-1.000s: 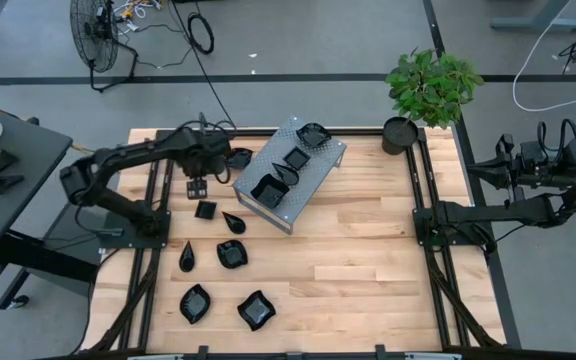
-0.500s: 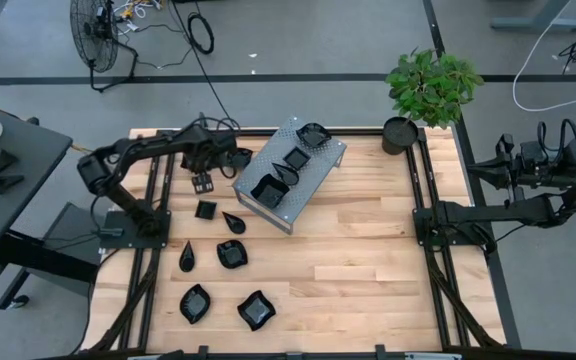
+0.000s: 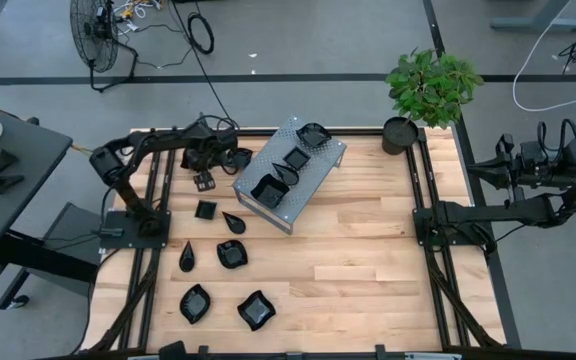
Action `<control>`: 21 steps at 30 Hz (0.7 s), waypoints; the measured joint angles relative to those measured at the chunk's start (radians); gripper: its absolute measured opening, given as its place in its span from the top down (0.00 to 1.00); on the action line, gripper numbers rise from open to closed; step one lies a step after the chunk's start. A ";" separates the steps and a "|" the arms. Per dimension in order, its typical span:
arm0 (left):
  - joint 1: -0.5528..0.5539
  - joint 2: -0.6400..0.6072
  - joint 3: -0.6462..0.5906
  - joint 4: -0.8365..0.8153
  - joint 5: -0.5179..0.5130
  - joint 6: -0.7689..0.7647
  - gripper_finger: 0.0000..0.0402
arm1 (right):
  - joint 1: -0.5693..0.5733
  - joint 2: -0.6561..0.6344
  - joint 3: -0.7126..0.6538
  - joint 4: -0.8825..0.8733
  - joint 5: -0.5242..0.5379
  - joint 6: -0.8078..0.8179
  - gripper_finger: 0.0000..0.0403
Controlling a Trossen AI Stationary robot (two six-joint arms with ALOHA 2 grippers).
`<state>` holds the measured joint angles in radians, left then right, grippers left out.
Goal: Pick & Place Mini shaped plates
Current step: Stack the black distorted square shape plate on top of the black distorted square shape plate on the shelf
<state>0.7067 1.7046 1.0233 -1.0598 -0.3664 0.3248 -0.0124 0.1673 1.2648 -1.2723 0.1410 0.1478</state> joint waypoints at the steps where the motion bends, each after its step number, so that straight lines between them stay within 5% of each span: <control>1: 0.003 0.006 0.000 0.007 0.000 0.000 0.36 | 0.000 0.000 0.000 0.000 0.000 0.000 0.95; 21: 0.083 0.038 0.000 0.067 0.010 0.012 0.48 | 0.000 0.000 0.000 0.000 0.000 0.000 0.95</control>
<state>0.7895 1.7428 1.0233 -0.9924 -0.3569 0.3367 -0.0124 0.1673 1.2648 -1.2722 0.1410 0.1478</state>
